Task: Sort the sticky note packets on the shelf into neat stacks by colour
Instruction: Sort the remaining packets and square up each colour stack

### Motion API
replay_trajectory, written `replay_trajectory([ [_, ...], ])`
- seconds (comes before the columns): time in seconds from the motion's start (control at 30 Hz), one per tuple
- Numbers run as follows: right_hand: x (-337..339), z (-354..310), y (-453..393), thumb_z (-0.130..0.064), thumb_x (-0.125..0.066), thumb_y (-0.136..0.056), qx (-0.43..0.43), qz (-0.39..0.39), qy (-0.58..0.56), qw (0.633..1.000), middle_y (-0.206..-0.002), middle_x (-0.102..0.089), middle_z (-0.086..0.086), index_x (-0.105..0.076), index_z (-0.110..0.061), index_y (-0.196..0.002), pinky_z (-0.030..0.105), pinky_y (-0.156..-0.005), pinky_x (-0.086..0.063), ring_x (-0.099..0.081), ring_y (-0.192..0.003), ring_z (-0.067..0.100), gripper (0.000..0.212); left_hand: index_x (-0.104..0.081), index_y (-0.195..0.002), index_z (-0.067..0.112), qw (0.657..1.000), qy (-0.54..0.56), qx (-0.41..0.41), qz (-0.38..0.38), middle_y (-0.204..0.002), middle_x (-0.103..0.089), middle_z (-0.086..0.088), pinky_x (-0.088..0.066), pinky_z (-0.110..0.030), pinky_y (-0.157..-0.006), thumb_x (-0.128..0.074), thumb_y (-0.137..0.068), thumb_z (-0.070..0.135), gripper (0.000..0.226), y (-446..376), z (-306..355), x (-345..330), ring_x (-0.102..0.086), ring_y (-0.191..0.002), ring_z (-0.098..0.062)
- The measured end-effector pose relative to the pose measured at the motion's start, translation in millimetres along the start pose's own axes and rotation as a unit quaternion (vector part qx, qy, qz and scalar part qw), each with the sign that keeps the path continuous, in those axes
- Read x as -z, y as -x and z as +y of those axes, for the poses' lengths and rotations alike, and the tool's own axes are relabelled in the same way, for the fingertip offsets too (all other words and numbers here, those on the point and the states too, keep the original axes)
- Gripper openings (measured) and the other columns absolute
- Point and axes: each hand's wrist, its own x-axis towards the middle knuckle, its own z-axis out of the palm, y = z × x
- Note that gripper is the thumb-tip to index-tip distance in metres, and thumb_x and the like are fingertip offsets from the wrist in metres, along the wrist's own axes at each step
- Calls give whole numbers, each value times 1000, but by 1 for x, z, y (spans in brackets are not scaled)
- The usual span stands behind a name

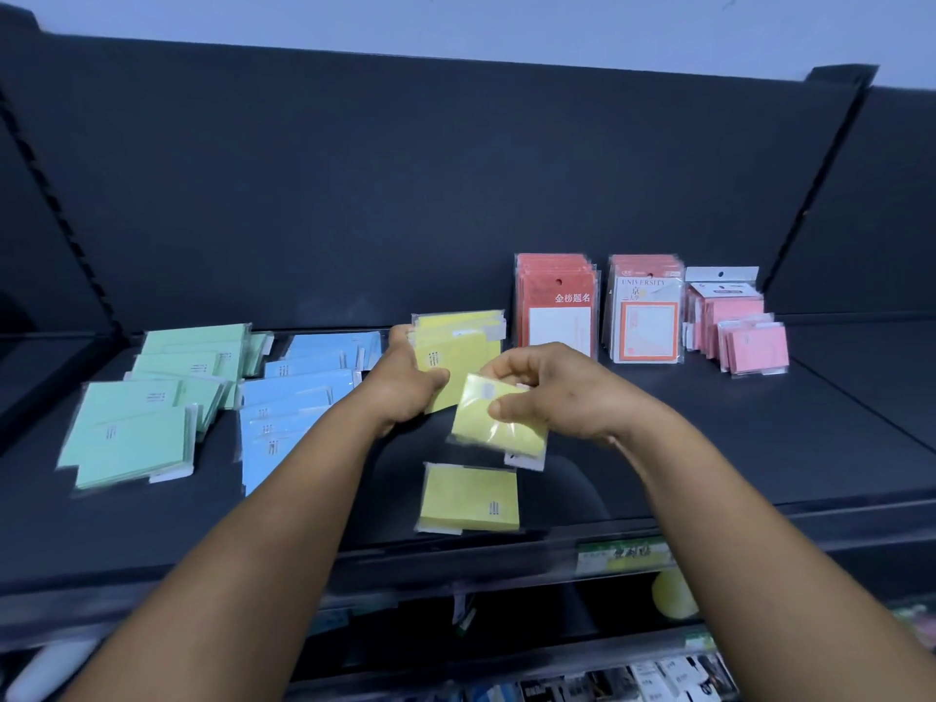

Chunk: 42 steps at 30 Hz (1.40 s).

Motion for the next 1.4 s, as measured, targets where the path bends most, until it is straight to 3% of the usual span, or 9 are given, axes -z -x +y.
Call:
replay_trajectory([
  [0.17,-27,-1,9,-16,-78,-76,-39,-77,63,994,-94,-72,-7,-70,-21,-95,29,-86,-51,-65,-86,9,21,-24,-137,20,1000,-9,4,-1,-110,-60,-2,-46,-32,-85,-55,-94,13,54,2,0,1,-57,-99,-21],
  [0.37,-28,1,15,-35,-79,-75,-85,-86,176,977,-106,-59,-8,-61,-19,-121,32,-100,-45,-56,-100,10,52,-21,-139,19,1000,-17,-1,-3,-109,-57,-1,-41,-27,-75,-54,-95,14,55,5,1,2,-54,-96,-18],
  [0.43,-26,-3,17,-38,-77,-76,-94,-109,205,968,-116,-60,-9,-58,-24,-127,27,-97,-44,-56,-108,11,56,-21,-139,19,1000,-20,-2,-2,-109,-57,0,-41,-28,-78,-54,-95,15,55,5,1,2,-54,-96,-18],
  [0.6,-23,-11,14,-37,-74,-80,-87,-161,234,955,-94,-68,-12,-71,-24,-104,24,-75,-46,-60,-86,6,28,-21,-139,19,1000,-25,0,-6,-113,-58,-2,-41,-29,-79,-54,-95,15,56,7,2,3,-54,-97,-19],
  [0.77,-21,-15,9,-38,-75,-79,-80,-181,247,949,-92,-57,-18,-63,-27,-105,26,-77,-41,-54,-93,10,30,-23,-136,20,1000,-27,6,-10,-110,-58,-1,-45,-32,-85,-55,-94,16,53,4,0,4,-56,-99,-21],
  [1.0,-14,-4,-25,-18,-76,-77,-26,29,253,967,-110,-53,0,-48,-25,-96,28,-71,-43,-52,-89,18,34,-32,-121,23,995,63,39,-61,-100,-59,2,-45,-23,-76,-45,-93,10,33,5,9,12,-56,-86,-12],
  [1.17,-27,9,-46,-19,-77,-74,27,111,205,972,-107,-33,-3,-44,-23,-97,22,-76,-35,-43,-93,15,41,-30,-131,22,992,88,19,-92,-111,-61,0,-47,-31,-93,-68,-74,21,69,8,2,11,-59,-102,-17],
  [1.3,-32,19,-51,-22,-83,-66,35,180,147,972,-114,-27,-3,-33,-20,-116,22,-91,-36,-36,-111,18,71,-19,-136,26,996,-9,-6,-87,-110,-61,4,-52,-33,-91,-74,-78,13,81,8,-3,11,-60,-104,-14],
  [1.4,-24,25,-50,-17,-86,-61,-11,155,62,986,-137,-27,-1,-9,-21,-146,24,-102,-33,-31,-129,18,114,-20,-136,27,994,16,-4,-110,-109,-62,3,-52,-23,-78,-67,-83,1,75,8,-1,17,-61,-96,-10],
])
